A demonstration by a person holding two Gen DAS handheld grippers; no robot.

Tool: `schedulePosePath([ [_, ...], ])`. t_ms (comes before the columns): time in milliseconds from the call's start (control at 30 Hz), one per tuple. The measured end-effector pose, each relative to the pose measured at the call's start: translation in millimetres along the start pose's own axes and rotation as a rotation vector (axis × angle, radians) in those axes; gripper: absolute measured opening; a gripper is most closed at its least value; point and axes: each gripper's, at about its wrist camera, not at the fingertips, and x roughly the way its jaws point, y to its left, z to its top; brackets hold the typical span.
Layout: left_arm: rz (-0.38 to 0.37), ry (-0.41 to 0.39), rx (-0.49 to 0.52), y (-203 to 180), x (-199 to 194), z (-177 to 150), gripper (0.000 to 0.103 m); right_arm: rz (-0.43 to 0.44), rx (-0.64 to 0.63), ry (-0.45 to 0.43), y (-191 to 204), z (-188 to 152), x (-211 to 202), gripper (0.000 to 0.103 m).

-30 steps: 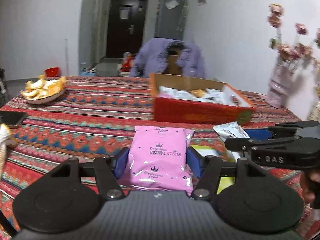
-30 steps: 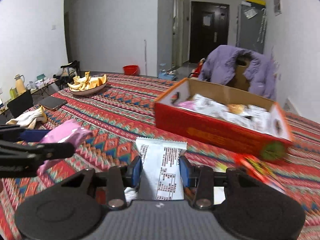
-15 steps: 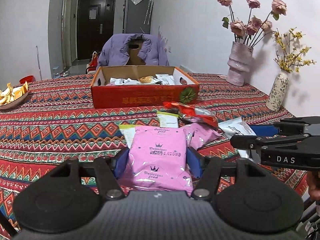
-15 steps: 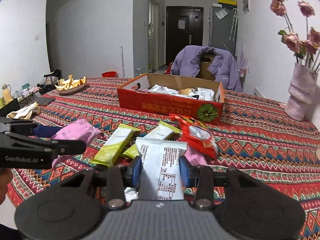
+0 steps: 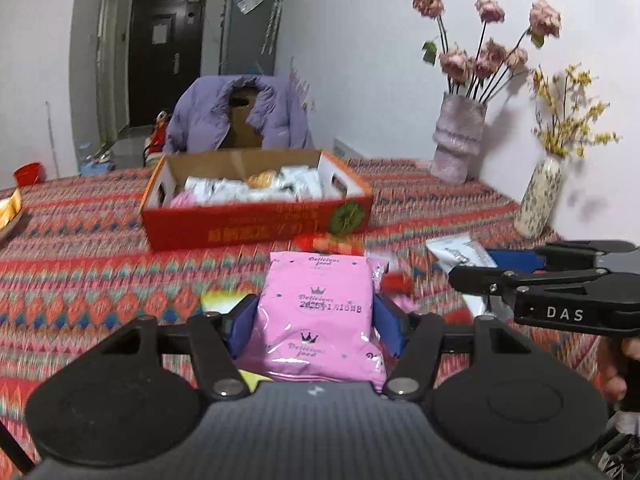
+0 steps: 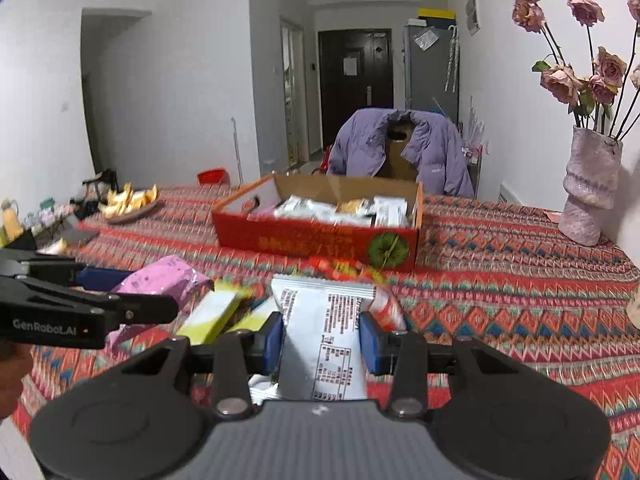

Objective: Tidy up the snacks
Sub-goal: 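Lift both packets and carry both tools toward the box, then open both tools to drop the pink and white packets into the box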

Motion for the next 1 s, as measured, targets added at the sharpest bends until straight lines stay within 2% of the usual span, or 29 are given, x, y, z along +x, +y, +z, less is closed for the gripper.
schedulePosePath([
  [133,0.002,-0.021,-0.001,15.5,33.6,39.5,0.063,0.026,0.022,-0.009,-20.6,32.1,36.4,0.040],
  [233,-0.018,0.018,-0.019,30.7,75.9,67.4,0.063,0.042,0.028,0.010,-35.1,55.0,73.0,0.040],
  [333,-0.013,0.057,-0.077,49.6,123.7,93.9,0.063,0.040,0.033,0.030,-47.0,79.6,114.0,0.040],
  [467,0.028,0.074,-0.141,71.1,186.9,120.3,0.063,0.041,0.082,0.057,-65.3,107.6,169.1,0.040],
  [600,0.049,0.109,-0.172,80.5,239.4,133.6,0.063,0.005,0.076,0.101,-77.2,126.0,225.4,0.040],
  [733,0.053,0.150,-0.174,80.7,277.5,136.4,0.063,-0.030,0.047,0.141,-83.9,130.4,263.7,0.040],
  [867,0.064,0.169,-0.171,80.0,297.8,132.4,0.065,-0.067,0.018,0.156,-86.6,125.7,276.0,0.045],
  [933,0.060,0.171,-0.167,80.8,298.5,130.6,0.074,-0.074,0.023,0.152,-89.4,125.3,275.3,0.046],
  [1000,0.041,0.166,-0.169,83.0,295.7,130.3,0.076,-0.075,0.032,0.147,-93.5,125.7,272.4,0.054],
])
